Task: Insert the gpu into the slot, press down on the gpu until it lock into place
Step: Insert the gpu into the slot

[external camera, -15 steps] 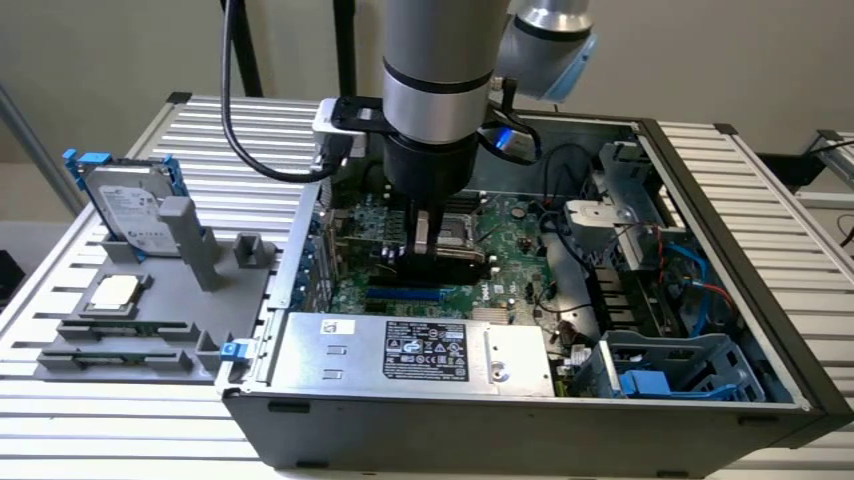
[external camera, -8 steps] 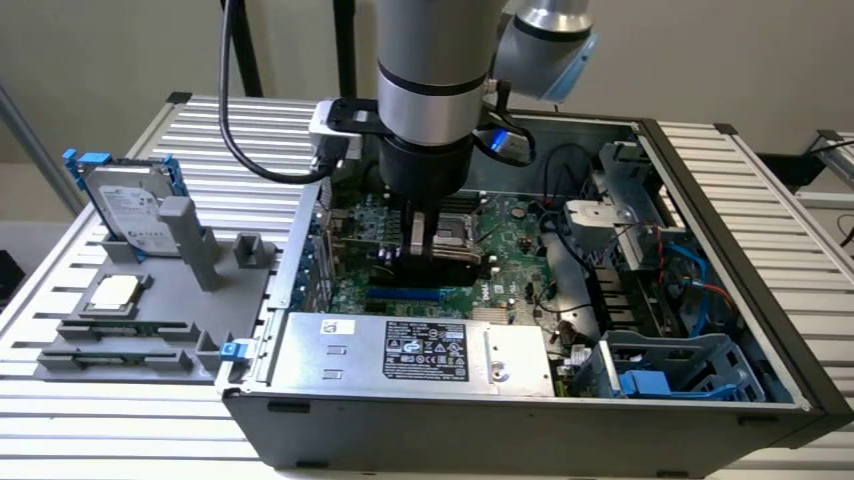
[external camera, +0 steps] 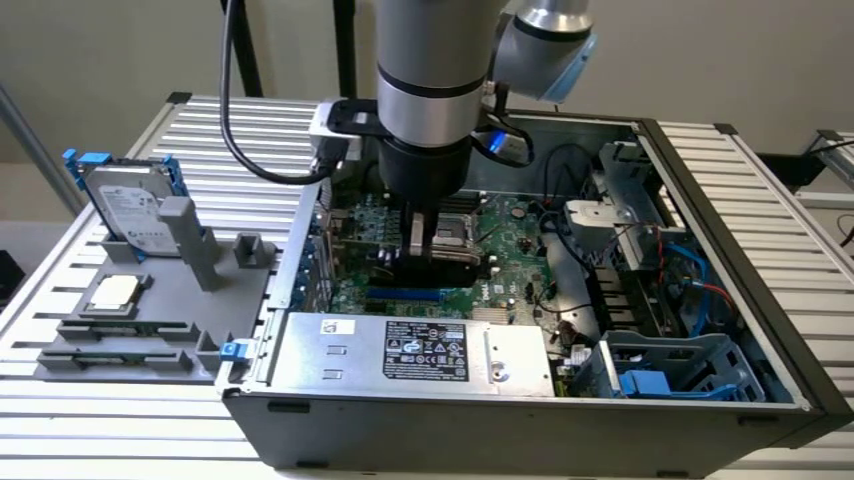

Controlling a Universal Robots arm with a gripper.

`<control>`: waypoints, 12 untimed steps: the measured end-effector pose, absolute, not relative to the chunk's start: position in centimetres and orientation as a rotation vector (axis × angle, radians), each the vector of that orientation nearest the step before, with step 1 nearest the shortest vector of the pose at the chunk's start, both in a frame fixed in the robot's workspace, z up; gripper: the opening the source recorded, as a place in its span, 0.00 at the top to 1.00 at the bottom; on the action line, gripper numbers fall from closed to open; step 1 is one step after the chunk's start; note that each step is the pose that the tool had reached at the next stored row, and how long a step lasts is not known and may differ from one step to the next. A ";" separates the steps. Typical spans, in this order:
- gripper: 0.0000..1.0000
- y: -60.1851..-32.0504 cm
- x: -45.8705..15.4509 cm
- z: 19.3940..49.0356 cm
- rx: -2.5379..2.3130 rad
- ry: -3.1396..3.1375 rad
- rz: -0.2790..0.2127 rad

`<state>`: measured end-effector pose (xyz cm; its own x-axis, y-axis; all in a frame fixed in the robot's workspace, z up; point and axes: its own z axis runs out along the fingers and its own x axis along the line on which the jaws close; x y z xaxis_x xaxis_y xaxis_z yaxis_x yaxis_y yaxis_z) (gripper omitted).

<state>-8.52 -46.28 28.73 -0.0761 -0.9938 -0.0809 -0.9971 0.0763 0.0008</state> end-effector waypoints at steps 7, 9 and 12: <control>0.74 -46.2 -8.6 28.1 -2.095 2.262 0.083; 0.74 -46.2 -8.6 28.0 -2.096 2.262 0.082; 0.74 -46.1 -8.6 27.9 -2.097 2.263 0.083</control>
